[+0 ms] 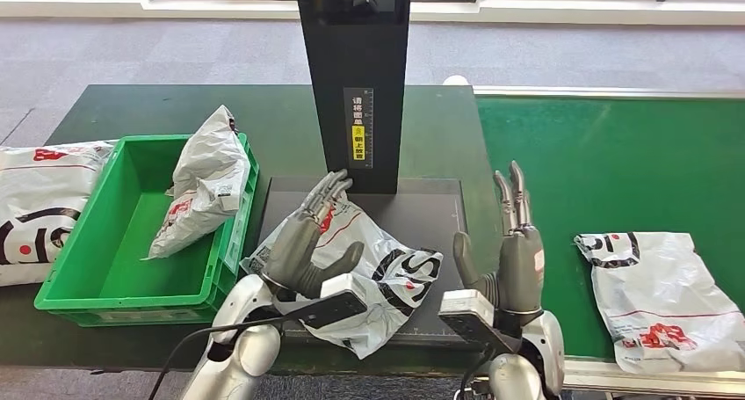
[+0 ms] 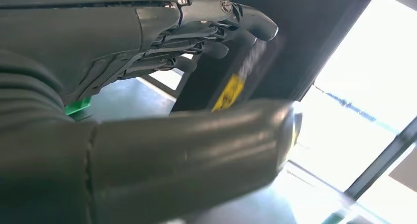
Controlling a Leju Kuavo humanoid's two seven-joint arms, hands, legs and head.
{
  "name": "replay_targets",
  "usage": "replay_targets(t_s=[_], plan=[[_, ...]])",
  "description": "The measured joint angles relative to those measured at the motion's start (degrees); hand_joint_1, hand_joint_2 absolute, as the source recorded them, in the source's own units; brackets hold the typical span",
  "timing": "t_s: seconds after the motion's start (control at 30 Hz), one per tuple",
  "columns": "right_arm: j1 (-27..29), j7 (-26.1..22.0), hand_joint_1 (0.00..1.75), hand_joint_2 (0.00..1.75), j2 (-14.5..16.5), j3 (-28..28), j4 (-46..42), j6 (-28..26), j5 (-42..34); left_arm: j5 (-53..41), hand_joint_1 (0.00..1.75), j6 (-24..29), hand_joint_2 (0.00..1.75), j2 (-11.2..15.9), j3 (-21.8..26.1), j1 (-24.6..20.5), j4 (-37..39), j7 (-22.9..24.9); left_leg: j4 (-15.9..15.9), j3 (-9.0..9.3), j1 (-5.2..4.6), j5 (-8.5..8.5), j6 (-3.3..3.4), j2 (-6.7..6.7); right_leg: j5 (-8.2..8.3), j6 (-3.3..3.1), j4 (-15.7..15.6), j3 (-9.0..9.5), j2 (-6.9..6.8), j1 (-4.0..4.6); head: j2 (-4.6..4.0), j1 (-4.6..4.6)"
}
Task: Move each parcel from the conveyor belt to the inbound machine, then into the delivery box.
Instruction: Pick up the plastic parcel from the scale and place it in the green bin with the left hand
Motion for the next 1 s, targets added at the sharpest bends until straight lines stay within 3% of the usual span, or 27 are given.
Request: replay_targets(t_s=[0.2, 0.47, 0.5, 0.6, 0.63, 1.0], plan=[[0.1, -1.7, 0.00, 1.75, 0.0, -4.1, -2.5, 2.3, -1.9, -5.7, 0.00, -0.7, 1.75, 0.9, -3.0, -0.4, 8.1, 1.6, 0.0, 0.01, 0.01, 0.01, 0.00, 0.01, 0.00, 0.00, 0.0, 0.00, 0.02, 0.01, 0.00, 0.00], [0.5, -4.3, 0.00, 1.75, 0.5, -5.4, -4.4, 3.5, -4.2, -11.3, 0.00, -3.1, 1.75, 1.2, -4.5, -1.0, 17.2, 5.0, 0.0, 0.01, 0.01, 0.01, -0.01, 0.00, 0.00, 0.00, 0.0, 0.01, 0.03, 0.01, 0.00, 0.01], [0.5, -4.5, 0.00, 1.75, 0.5, -5.6, -4.6, 3.5, -4.5, -11.8, 0.20, -3.2, 1.75, 1.2, -4.6, -1.0, 18.3, 5.1, 0.0, 0.01, 0.01, 0.01, 0.00, 0.00, 0.00, 0.00, 0.0, 0.01, 0.03, 0.01, 0.00, 0.01], [0.5, -4.9, 0.00, 1.75, 0.6, -6.0, -5.0, 3.6, -5.2, -12.7, 1.43, -3.6, 1.75, 1.3, -4.8, -1.1, 21.0, 5.3, 0.0, 0.01, 0.01, 0.00, 0.00, 0.00, -0.01, 0.01, 0.0, 0.04, 0.02, 0.01, 0.00, 0.01], [0.5, -4.9, 0.00, 1.75, 0.7, -6.1, -5.2, 3.7, -5.4, -12.9, 1.64, -3.8, 1.75, 1.3, -4.9, -1.2, 21.5, 5.2, 0.0, 0.02, 0.01, 0.00, 0.00, -0.01, -0.01, 0.01, 0.0, 0.06, 0.00, 0.01, 0.00, 0.00], [0.5, -4.9, 0.00, 1.75, 0.7, -6.6, -6.1, 4.3, -6.3, -13.0, 1.64, -4.3, 1.75, 1.3, -5.7, -3.0, 23.0, 4.1, 0.0, 0.26, 0.01, 0.00, 0.01, -0.02, -0.01, 0.01, 0.0, 0.35, -0.06, 0.01, 0.00, -0.01]])
